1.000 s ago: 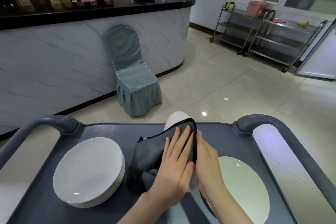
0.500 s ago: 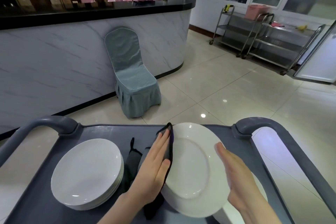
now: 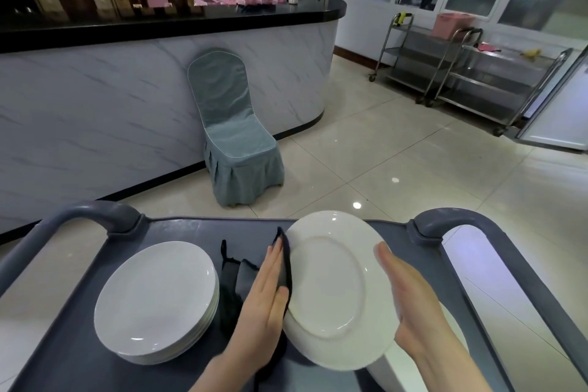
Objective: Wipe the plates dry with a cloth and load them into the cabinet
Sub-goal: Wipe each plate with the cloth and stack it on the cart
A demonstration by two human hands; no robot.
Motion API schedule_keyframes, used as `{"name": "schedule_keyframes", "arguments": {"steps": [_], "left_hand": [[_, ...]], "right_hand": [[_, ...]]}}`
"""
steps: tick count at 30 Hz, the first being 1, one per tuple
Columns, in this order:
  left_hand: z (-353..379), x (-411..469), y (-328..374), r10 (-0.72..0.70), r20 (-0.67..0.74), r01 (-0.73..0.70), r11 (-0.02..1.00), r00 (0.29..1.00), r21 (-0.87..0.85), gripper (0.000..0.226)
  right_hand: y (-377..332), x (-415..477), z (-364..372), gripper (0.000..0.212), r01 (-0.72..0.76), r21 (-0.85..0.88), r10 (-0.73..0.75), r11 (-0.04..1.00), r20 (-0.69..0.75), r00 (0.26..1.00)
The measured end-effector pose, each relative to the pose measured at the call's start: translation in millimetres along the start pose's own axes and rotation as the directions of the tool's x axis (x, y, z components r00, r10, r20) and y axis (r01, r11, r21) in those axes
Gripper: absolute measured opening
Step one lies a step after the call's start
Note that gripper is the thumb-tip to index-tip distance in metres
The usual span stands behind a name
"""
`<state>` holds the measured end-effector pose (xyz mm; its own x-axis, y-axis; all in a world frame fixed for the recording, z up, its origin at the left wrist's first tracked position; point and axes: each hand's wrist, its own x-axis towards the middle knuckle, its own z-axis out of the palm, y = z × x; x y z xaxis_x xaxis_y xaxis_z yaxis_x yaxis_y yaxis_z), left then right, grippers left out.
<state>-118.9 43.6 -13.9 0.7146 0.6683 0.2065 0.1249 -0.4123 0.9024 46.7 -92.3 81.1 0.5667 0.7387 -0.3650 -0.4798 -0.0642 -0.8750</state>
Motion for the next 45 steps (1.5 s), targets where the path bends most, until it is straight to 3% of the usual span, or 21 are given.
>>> {"name": "schedule_keyframes", "arguments": {"steps": [7,11,13,16,18,20,23,25,28,31,37,41,43,45], "left_hand": [[-0.4,33.9,35.1,0.155,0.01,-0.154,0.968,0.988,0.2,0.055],[-18.2,44.8,26.0,0.163,0.061,-0.172,0.969,0.985,0.178,0.059],[-16.8,27.6,16.1,0.076,-0.027,-0.074,0.996,0.997,0.056,0.06],[3.4,-11.6,12.2,-0.051,-0.172,0.034,0.994,0.984,-0.101,0.072],[23.2,-31.7,18.9,-0.022,-0.236,0.017,1.0,0.972,-0.024,0.078],[38.2,-37.2,30.2,0.1,-0.273,-0.065,0.989,0.957,0.133,0.074],[45.6,-27.3,50.6,0.333,-0.117,-0.285,0.908,0.936,0.307,0.062],[36.4,-13.2,54.8,0.39,0.007,-0.365,0.855,0.921,0.37,0.055],[16.0,7.4,48.9,0.316,0.075,-0.324,0.907,0.946,0.269,0.056],[7.8,6.0,40.4,0.237,0.036,-0.24,0.949,0.971,0.206,0.055],[33.9,-17.8,52.1,0.406,0.008,-0.378,0.843,0.914,0.381,0.06],[26.4,-4.8,65.4,0.462,0.2,-0.503,0.787,0.864,0.357,0.053],[19.4,6.1,70.2,0.396,0.305,-0.48,0.83,0.866,0.284,0.058],[17.0,18.3,71.0,0.324,0.288,-0.393,0.891,0.901,0.227,0.06]], "right_hand": [[12.1,1.7,29.9,0.043,0.016,0.022,-0.016,1.0,-0.008,1.0],[9.6,1.8,26.4,0.035,0.054,-0.041,-0.056,0.998,-0.055,0.997],[3.3,4.2,21.4,0.031,0.07,-0.061,-0.076,0.996,-0.106,0.992],[-11.0,8.5,15.8,0.034,0.217,-0.042,-0.221,0.975,-0.104,0.97],[-17.6,10.5,20.1,0.042,0.273,-0.048,-0.277,0.961,-0.137,0.951],[-14.1,14.1,27.9,0.039,0.298,-0.026,-0.298,0.954,-0.179,0.938],[-1.9,17.0,45.7,0.036,0.331,-0.005,-0.317,0.943,-0.306,0.898],[6.4,15.2,55.3,0.036,0.344,0.037,-0.308,0.938,-0.364,0.879],[13.6,9.7,57.8,0.035,0.382,0.093,-0.326,0.919,-0.363,0.873],[7.9,10.1,54.4,0.032,0.413,0.064,-0.363,0.909,-0.367,0.856],[10.9,13.4,59.1,0.035,0.437,0.054,-0.383,0.898,-0.395,0.835],[27.9,1.9,59.8,0.034,0.398,0.054,-0.355,0.916,-0.355,0.865],[33.0,-2.7,56.6,0.034,0.414,0.073,-0.363,0.907,-0.361,0.859],[35.2,-5.9,55.6,0.037,0.453,0.081,-0.399,0.888,-0.352,0.847]]}}
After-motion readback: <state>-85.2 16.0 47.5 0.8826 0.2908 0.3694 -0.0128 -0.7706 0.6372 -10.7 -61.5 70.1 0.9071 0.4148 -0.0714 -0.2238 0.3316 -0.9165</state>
